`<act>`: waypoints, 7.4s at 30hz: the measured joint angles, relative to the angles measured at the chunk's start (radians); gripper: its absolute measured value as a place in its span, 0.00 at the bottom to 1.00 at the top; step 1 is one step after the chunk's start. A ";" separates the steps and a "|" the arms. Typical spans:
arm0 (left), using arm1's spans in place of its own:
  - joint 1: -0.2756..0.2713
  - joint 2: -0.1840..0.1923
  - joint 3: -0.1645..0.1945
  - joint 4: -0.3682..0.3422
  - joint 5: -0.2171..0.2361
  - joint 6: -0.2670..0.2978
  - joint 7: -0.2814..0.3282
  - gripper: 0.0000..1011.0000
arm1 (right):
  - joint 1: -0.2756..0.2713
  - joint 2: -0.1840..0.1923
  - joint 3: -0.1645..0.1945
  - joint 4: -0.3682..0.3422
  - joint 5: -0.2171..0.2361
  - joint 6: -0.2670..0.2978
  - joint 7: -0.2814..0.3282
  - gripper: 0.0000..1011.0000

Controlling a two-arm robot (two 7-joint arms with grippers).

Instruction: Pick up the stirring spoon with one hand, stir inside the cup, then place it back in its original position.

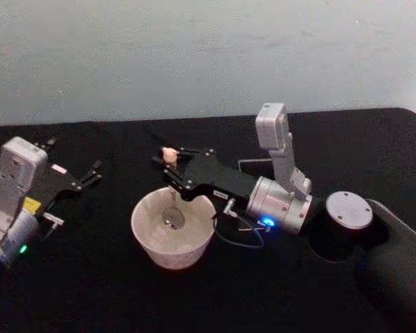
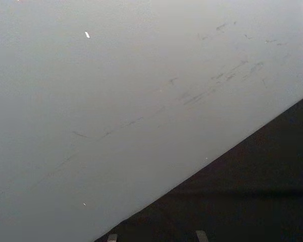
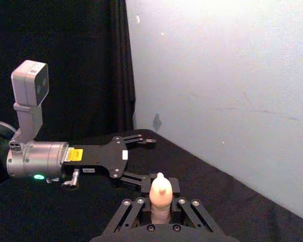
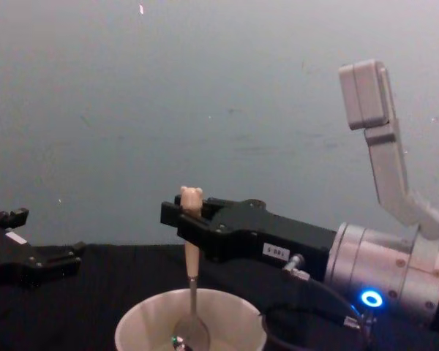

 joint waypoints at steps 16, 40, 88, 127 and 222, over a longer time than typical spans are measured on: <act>0.000 0.000 0.000 0.000 0.000 0.000 0.000 0.99 | -0.018 0.015 0.021 -0.035 0.002 0.000 -0.002 0.21; 0.000 0.000 0.000 0.000 0.000 0.000 0.000 0.99 | -0.068 0.127 0.092 -0.282 0.058 0.043 -0.048 0.21; 0.000 0.000 0.000 0.000 0.000 0.000 0.000 0.99 | -0.140 0.228 0.204 -0.274 0.071 0.028 -0.101 0.21; 0.000 0.000 0.000 0.000 0.000 0.000 0.000 0.99 | -0.208 0.177 0.192 -0.219 0.023 0.087 -0.165 0.21; 0.000 0.000 0.000 0.000 0.000 0.000 0.000 0.99 | -0.196 0.078 0.336 -0.100 -0.187 0.123 -0.499 0.99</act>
